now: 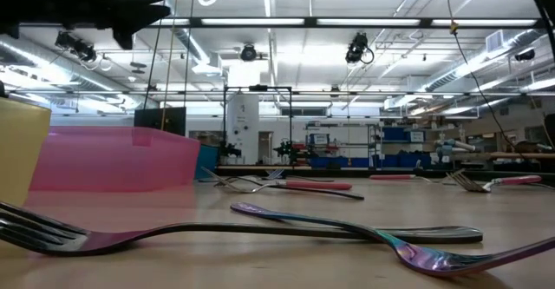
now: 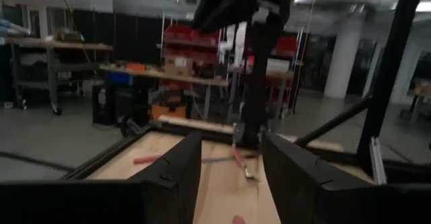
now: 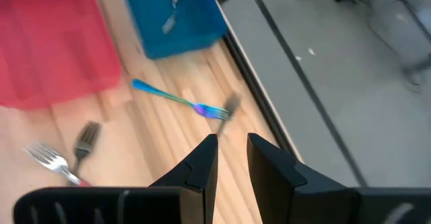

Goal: Sort silverware by color (type)
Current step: Put the top left light blue fork into the red bin

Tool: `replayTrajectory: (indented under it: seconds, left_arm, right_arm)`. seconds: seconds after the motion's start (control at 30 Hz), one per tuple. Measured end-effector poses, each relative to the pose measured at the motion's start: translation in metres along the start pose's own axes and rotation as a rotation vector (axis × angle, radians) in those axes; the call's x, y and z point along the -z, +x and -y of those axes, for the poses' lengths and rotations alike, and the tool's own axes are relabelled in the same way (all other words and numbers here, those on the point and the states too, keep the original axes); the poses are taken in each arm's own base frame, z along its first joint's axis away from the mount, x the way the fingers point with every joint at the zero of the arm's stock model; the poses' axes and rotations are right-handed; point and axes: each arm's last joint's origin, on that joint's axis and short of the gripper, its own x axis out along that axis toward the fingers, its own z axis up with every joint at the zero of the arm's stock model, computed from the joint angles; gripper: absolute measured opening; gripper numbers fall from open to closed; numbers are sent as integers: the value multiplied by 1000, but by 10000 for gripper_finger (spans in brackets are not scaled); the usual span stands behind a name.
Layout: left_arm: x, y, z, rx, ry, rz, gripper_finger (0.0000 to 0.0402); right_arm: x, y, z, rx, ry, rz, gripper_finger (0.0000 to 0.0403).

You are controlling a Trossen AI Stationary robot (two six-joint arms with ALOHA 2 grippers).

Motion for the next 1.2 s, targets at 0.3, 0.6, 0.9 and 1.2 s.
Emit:
replayTrajectory:
  seconds: [0.3, 0.6, 0.9, 1.2]
  left_arm:
    - [-20, 61, 3, -105, 158, -219, 153]
    - [-32, 123, -48, -378, 164, -534, 153]
    - [12, 180, -105, -401, 4, -855, 153]
    - [62, 218, -126, -419, -27, -1060, 153]
  right_arm:
    - [11, 1, 2, 54, -19, -101, 88]
    - [11, 2, 2, 29, -41, -110, 88]
    - [10, 5, 7, 37, -50, -117, 88]
    - [10, 5, 7, 36, -54, -118, 88]
